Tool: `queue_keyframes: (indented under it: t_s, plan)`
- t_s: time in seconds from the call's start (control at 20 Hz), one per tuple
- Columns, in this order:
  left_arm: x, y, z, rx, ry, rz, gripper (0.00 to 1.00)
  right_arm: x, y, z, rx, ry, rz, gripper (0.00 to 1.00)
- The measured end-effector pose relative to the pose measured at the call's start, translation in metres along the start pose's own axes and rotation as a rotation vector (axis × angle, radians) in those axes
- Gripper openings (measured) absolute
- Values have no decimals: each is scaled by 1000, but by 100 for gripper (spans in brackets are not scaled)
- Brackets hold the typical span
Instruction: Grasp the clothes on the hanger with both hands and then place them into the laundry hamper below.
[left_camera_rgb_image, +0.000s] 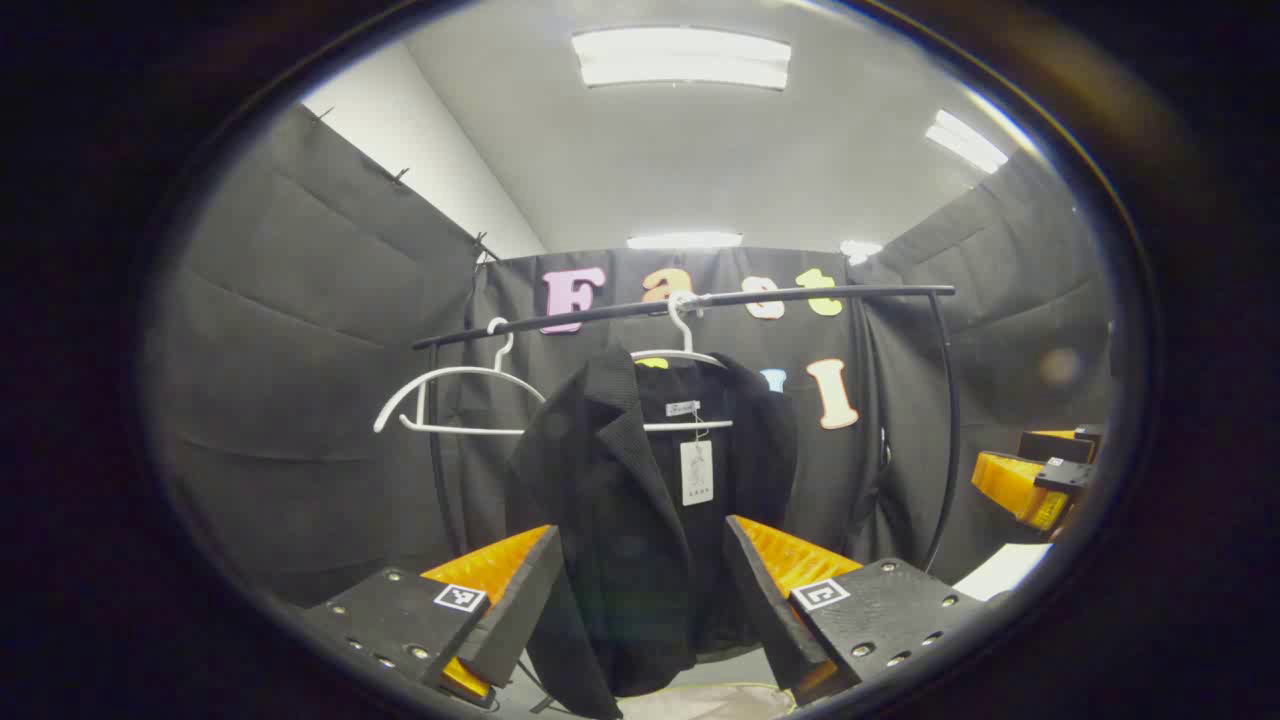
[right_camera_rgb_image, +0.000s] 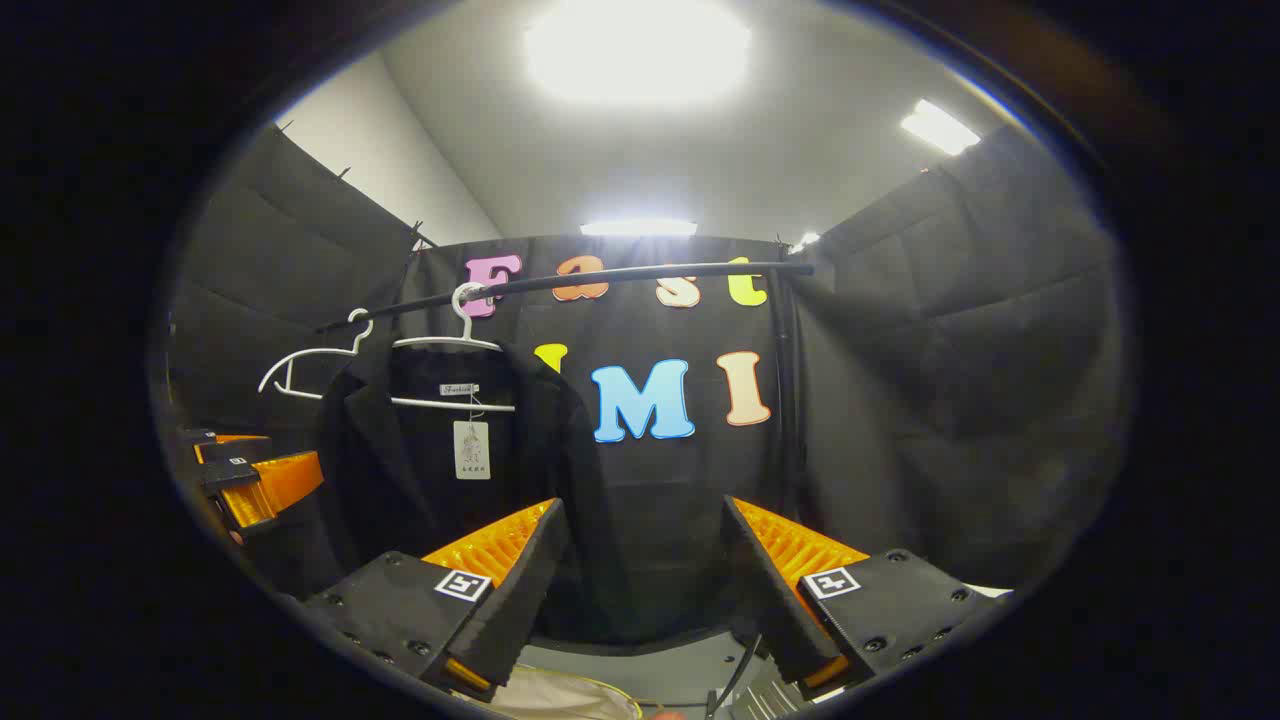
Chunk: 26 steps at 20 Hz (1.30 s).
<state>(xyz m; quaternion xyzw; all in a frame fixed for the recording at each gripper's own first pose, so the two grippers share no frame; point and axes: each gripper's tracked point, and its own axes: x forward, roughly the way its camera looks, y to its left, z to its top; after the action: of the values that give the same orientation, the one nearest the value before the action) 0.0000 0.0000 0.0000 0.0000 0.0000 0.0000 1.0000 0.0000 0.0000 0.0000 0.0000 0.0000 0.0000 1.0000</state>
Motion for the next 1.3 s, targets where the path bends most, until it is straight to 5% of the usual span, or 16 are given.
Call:
queue_keyframes:
  t_s: [1.3]
  plan:
    - [8, 11, 10, 19, -9, -57, 94, -3, 13, 10, 13, -14, -35, 98]
